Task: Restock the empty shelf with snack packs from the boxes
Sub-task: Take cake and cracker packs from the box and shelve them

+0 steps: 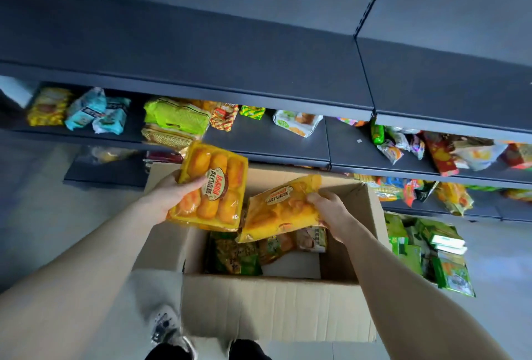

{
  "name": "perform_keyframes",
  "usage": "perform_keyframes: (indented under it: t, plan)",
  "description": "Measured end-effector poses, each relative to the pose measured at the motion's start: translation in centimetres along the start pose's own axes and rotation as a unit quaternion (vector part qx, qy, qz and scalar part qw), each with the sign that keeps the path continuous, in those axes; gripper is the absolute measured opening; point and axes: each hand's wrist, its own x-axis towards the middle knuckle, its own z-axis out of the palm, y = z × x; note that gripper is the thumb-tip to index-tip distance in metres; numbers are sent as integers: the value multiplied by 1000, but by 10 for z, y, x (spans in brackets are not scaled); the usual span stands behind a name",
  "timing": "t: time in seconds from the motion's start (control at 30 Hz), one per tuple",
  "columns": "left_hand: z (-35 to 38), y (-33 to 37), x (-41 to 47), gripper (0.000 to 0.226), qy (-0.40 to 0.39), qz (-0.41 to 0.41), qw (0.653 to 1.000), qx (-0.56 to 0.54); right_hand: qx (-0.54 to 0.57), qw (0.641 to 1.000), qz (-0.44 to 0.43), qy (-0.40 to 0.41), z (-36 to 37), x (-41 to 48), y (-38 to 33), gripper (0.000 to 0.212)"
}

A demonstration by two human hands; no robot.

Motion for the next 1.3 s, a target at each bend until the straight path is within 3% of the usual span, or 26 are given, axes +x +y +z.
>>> perform_keyframes:
  t: [0.1,0.17,0.37,0.5,0.6,0.73,0.8,0.97,1.13,1.3]
  plan:
    - [-35,18,-17,106,12,29,999,-16,-17,999,-45,-9,15,-13,-25,87]
    - [-63,33,-32,99,19,56,998,-18,-41,995,-90,-25,31,-32,-48,92]
    - [-168,77,-78,56,43,136,990,-10,-78,978,-183,-58,102,-84,-127,55]
    - [-259,101,-112,73,58,186,981,11,-114,957,-266,-33,169,-124,-188,44]
    - [-318,120,-138,64,83,242,967,-2,-103,946,-308,-28,217,-155,-231,35]
    - [-385,145,-166,91,122,325,938,-7,-135,916,-378,-23,274,-190,-289,22]
    - [-413,156,-178,84,125,367,922,3,-150,895,-419,-22,297,-208,-320,19]
    - [-468,192,-205,40,116,419,899,50,-119,859,-498,-28,336,-243,-400,17]
    - [-514,239,-235,37,155,457,875,42,-82,828,-553,-34,367,-257,-476,19]
    - [-564,285,-245,49,188,493,849,14,-18,811,-583,-46,400,-252,-541,20]
